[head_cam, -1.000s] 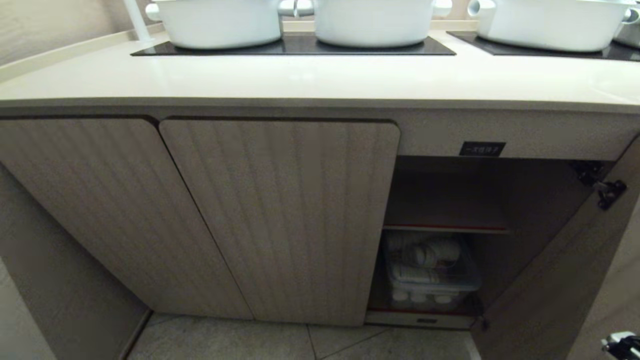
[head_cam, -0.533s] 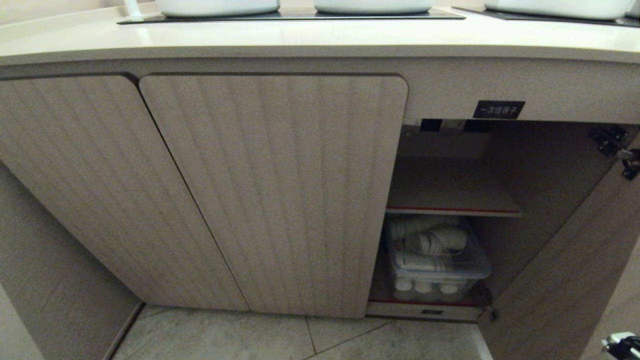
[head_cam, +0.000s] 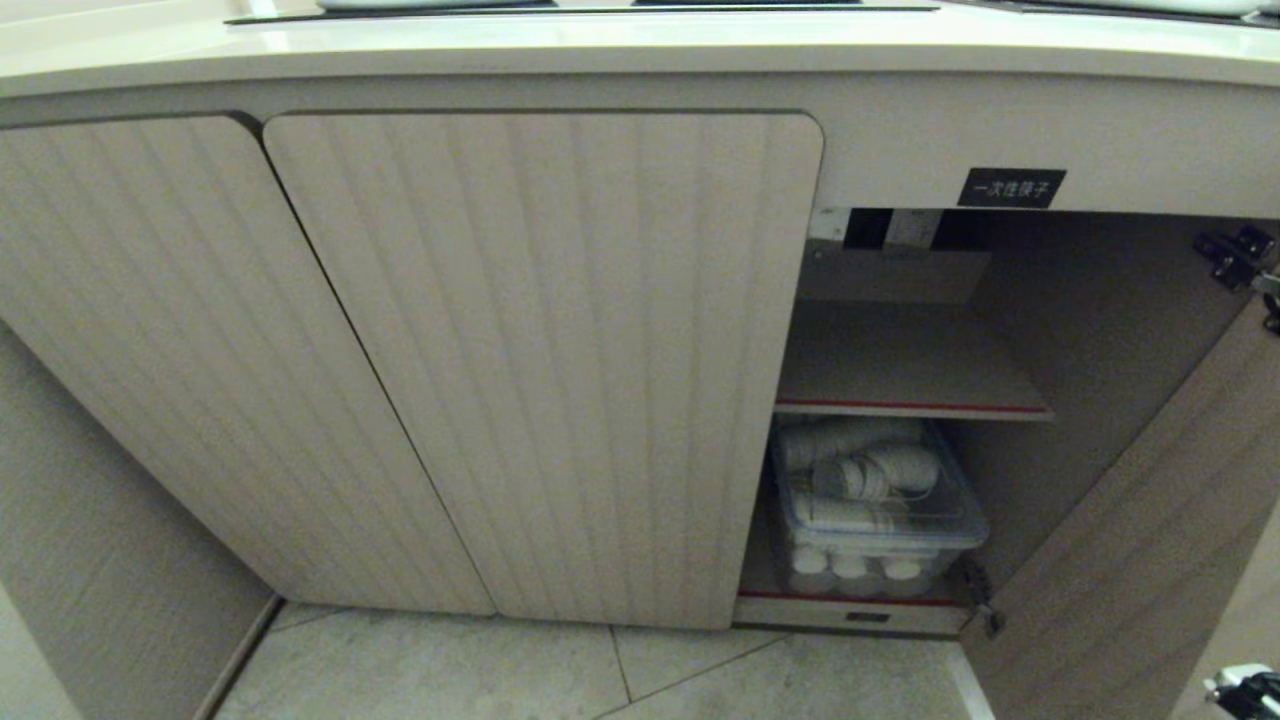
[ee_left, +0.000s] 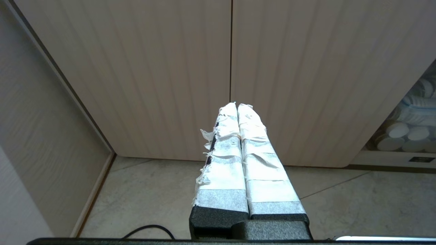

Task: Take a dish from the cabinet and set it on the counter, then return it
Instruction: Put it back into the cabinet

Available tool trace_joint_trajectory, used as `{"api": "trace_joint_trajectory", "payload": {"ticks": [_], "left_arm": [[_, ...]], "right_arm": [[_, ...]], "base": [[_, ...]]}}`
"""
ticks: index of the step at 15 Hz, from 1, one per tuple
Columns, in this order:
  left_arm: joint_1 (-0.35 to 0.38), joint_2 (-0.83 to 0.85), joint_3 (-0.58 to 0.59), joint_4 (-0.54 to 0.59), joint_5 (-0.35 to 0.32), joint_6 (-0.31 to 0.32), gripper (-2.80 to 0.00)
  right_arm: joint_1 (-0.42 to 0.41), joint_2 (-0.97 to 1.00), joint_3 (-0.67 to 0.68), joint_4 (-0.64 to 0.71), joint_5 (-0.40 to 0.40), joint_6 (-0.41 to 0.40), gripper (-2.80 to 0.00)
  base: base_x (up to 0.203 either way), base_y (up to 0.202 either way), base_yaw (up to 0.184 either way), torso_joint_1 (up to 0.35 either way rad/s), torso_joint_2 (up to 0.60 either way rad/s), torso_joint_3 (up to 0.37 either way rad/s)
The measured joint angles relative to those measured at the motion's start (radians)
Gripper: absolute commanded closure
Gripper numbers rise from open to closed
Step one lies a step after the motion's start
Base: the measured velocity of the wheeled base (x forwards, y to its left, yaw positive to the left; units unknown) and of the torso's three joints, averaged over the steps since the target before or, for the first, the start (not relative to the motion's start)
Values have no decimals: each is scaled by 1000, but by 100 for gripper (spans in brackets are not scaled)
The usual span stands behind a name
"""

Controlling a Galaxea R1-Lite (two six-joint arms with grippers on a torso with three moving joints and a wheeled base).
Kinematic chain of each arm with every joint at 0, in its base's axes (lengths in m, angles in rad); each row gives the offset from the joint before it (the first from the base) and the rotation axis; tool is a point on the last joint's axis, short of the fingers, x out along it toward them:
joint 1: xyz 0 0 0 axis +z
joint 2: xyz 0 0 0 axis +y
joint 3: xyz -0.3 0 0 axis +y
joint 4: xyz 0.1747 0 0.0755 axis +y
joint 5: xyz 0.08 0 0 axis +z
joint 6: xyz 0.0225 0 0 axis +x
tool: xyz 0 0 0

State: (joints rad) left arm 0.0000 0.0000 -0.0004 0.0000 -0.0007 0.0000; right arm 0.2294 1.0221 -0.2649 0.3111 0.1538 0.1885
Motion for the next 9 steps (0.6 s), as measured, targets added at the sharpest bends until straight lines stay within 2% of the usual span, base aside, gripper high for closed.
{"api": "trace_joint_trajectory", "payload": {"ticks": [9], "left_arm": [[0,0,0,0,1,0,0]], "right_arm": [[0,2,-21,-3,0,0,0]], "base": [[0,0,0,0,0,0]]}}
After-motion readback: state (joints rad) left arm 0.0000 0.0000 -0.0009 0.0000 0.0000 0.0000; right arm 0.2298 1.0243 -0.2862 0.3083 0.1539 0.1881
